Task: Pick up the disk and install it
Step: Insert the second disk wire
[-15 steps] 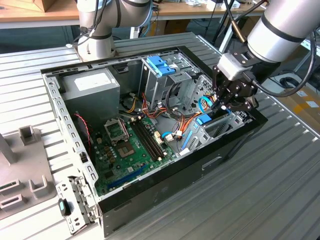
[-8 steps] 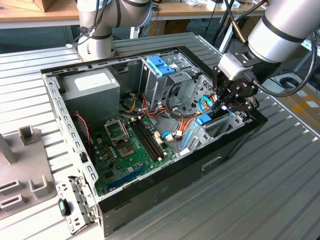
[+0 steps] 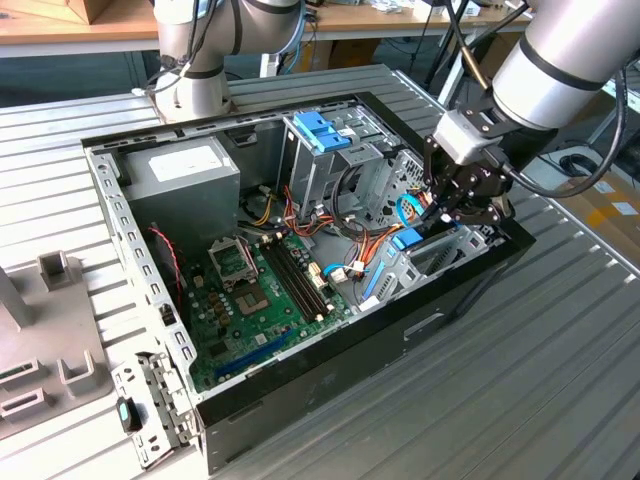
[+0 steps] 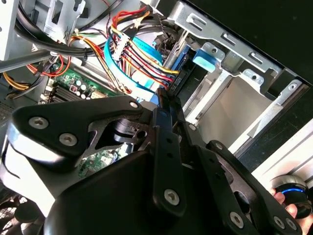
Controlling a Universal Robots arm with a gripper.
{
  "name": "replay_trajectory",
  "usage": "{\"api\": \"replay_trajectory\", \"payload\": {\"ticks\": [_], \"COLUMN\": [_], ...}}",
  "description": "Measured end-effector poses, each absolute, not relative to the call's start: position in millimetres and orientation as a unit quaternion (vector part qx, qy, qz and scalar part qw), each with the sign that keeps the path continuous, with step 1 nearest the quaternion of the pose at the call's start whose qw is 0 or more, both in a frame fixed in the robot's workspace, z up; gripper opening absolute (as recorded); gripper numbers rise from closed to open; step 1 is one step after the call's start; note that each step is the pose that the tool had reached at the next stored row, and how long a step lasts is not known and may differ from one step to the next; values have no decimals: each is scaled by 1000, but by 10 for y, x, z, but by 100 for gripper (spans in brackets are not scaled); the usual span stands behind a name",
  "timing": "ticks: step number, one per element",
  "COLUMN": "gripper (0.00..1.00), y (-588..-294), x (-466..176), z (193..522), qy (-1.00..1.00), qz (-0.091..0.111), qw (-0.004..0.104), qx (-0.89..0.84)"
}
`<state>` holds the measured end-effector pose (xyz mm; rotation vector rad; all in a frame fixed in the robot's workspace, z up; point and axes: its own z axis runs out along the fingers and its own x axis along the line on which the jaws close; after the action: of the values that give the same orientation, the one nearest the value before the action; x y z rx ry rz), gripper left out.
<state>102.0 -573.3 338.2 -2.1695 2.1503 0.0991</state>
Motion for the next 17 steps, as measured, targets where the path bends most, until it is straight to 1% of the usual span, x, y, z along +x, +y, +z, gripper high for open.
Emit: {"api": "replay_trajectory", "payload": {"ticks": [4, 5, 8, 14, 17], "gripper": [18, 24, 24, 24, 23], "y": [-5732, -5732, -5733, -5732, -5730], "x": [1021, 1021, 1020, 1020, 1021], "z": [3378, 3379, 3383, 3631, 3664], "qy": [703, 703, 703, 703, 703], "qz": [33, 33, 32, 33, 33], "qw": [43, 43, 43, 43, 43], "qx": [-709, -709, -709, -709, -709]}}
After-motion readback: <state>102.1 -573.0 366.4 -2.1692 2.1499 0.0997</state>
